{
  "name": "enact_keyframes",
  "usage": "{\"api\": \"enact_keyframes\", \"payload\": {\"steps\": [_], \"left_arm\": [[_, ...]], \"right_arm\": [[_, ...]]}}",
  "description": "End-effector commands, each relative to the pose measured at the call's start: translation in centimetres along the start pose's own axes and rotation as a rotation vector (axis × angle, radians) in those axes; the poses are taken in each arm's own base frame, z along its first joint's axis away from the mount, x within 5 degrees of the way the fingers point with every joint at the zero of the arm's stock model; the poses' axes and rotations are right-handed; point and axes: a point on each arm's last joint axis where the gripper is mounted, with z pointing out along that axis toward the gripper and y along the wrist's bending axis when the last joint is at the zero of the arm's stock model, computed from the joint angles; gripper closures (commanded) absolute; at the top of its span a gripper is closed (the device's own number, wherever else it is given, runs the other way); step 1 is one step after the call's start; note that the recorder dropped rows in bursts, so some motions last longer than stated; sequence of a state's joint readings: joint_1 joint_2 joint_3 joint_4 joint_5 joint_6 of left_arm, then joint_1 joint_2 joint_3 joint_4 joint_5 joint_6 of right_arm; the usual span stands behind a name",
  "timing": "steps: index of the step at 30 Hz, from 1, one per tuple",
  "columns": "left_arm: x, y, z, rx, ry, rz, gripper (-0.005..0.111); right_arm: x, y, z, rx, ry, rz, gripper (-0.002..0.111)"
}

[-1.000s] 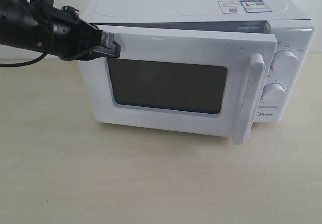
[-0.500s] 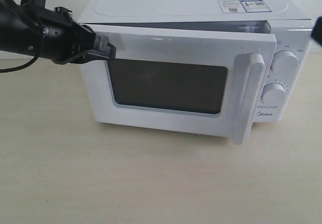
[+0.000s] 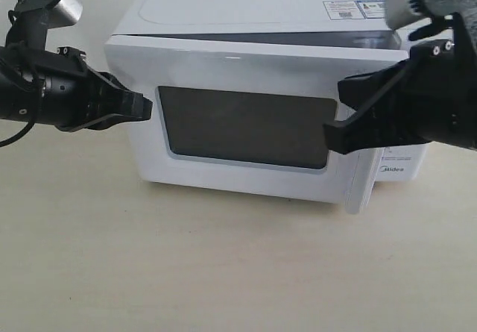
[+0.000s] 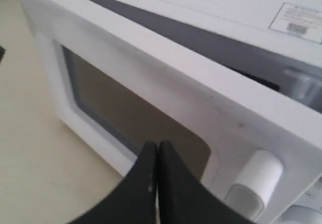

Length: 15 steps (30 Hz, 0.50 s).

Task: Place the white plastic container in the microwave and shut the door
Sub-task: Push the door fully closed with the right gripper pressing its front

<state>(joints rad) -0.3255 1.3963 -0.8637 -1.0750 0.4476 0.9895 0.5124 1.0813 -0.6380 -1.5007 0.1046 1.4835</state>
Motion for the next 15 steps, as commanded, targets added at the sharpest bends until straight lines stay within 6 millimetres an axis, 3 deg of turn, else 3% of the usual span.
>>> {"api": "enact_keyframes", "payload": {"steps": [1, 4, 9, 15], "left_arm": [[-0.2, 0.0, -0.4, -0.016, -0.027, -0.004, 0.102], [-0.3, 0.1, -0.4, -0.030, -0.036, -0.004, 0.102], [-0.3, 0.2, -0.4, -0.032, -0.037, -0.004, 0.102], [-0.3, 0.2, -0.4, -0.032, -0.037, -0.004, 0.102]], "right_arm": [[-0.5, 1.3, 0.7, 0.202, 0.021, -0.034, 0.109], [-0.2, 2.5, 2.5, 0.188, 0.055, -0.036, 0.109], [0.1, 2.4, 5.5, 0.312, 0.101, -0.028, 0.109], [-0.7, 2.5, 6.9, 0.350, 0.078, -0.023, 0.109]]}}
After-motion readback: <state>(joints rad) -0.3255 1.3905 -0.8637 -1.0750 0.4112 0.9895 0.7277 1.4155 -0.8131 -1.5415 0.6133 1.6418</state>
